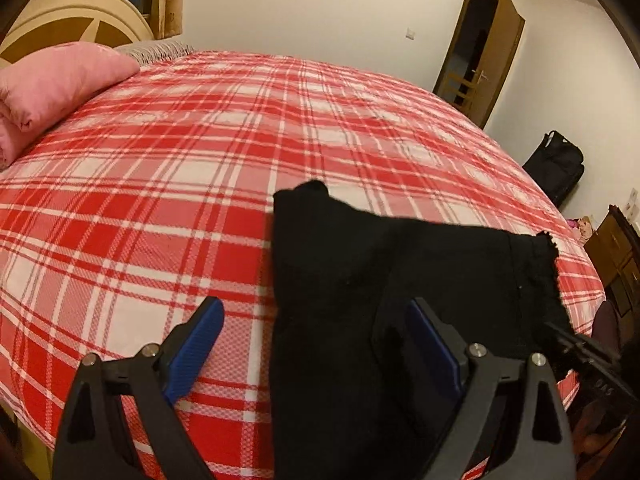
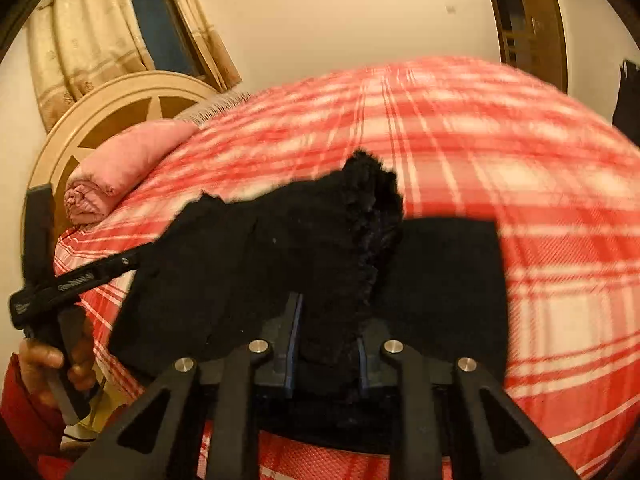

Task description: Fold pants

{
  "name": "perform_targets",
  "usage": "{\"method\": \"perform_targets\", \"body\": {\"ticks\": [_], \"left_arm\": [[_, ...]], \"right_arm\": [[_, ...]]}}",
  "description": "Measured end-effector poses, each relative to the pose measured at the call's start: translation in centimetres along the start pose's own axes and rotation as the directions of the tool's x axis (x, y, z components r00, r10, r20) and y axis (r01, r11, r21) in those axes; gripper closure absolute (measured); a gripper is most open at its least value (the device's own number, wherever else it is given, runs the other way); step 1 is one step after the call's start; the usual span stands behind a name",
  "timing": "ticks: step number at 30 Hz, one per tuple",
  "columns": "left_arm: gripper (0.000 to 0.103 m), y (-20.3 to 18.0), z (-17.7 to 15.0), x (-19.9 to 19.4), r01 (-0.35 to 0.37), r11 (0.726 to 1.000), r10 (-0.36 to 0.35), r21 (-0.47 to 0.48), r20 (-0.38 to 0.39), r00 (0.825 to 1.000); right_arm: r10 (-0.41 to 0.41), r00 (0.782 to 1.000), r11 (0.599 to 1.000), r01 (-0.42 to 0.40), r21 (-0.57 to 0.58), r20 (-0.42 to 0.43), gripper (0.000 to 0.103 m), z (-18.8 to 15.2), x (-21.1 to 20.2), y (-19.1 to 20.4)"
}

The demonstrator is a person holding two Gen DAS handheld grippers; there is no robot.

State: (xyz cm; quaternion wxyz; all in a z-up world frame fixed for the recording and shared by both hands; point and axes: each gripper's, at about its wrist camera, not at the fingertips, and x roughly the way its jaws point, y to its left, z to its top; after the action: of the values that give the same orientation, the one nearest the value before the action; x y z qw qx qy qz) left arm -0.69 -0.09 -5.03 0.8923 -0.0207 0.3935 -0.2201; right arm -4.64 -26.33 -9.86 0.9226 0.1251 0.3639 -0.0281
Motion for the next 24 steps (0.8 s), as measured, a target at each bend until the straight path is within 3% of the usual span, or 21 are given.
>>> {"method": "perform_targets", "body": {"ticks": [2, 4, 10, 12, 14, 15, 17, 18, 19, 21, 24], "left_arm": [[0.009, -0.2, 0.4, -0.6, 0.005, 1.000, -0.005, 0.000, 0.019, 1.000], [0.009, -0.3, 0.7, -0.7, 0.004, 1.000, -0.004, 0.001, 0.029, 1.000], [0.009, -1.5, 0.3, 0.5, 0.008, 1.000, -0.008, 0.020, -0.001, 1.000], [0.009, -2.1, 0.0, 0.9, -0.001, 0.999, 0.002, 0.046, -0.013, 1.000], [0.009, -2.7, -0.3, 1.1, -0.014, 0.997, 0.015, 0.074, -0.018, 1.000], [0.009, -2.8, -0.3, 1.1, -0.017, 0.996, 0.018, 0.083, -0.021, 1.000], [0.009, -2.9, -0.3, 1.1, -0.019, 0.996, 0.021, 0.090, -0.025, 0.999], [0.009, -2.8, -0.2, 1.1, -0.019, 0.996, 0.021, 0.088, -0.023, 1.000], [0.009, -2.7, -0.1, 0.9, -0.017, 0.996, 0.018, 0.083, -0.018, 1.000], [0.009, -2.3, 0.1, 0.7, -0.009, 0.998, 0.010, 0.066, -0.009, 1.000], [0.009, -1.9, 0.1, 0.9, 0.000, 0.999, 0.000, 0.039, -0.016, 1.000]], "right_arm": [[-0.017, 1.000, 1.000, 0.018, -0.019, 0.022, 0.084, 0.8, -1.6, -0.3], [-0.053, 0.998, 0.998, 0.055, -0.040, 0.034, 0.095, 1.0, -3.0, -0.9], [-0.172, 0.985, 0.984, 0.171, -0.054, -0.029, 0.095, -1.3, -2.7, -3.7], [-0.148, 0.988, 0.989, 0.147, -0.025, -0.040, 0.094, -2.2, -2.1, -4.0], [-0.054, 0.999, 0.997, 0.054, 0.048, 0.002, 0.090, -2.2, -2.7, -4.6], [0.013, 1.000, 0.995, -0.015, 0.099, 0.023, 0.085, -1.9, -3.2, -5.1], [0.170, 0.982, 0.958, -0.185, 0.217, 0.084, 0.057, -0.9, -4.3, -6.7], [0.197, 0.973, 0.944, -0.221, 0.246, 0.120, 0.030, -0.6, -4.8, -7.2], [0.203, 0.962, 0.929, -0.248, 0.274, 0.183, 0.019, -0.1, -5.4, -8.1], [0.187, 0.957, 0.929, -0.246, 0.278, 0.222, 0.018, 0.8, -5.4, -8.7], [0.137, 0.977, 0.969, -0.166, 0.183, 0.164, 0.018, 2.6, -2.5, -8.3]]}}
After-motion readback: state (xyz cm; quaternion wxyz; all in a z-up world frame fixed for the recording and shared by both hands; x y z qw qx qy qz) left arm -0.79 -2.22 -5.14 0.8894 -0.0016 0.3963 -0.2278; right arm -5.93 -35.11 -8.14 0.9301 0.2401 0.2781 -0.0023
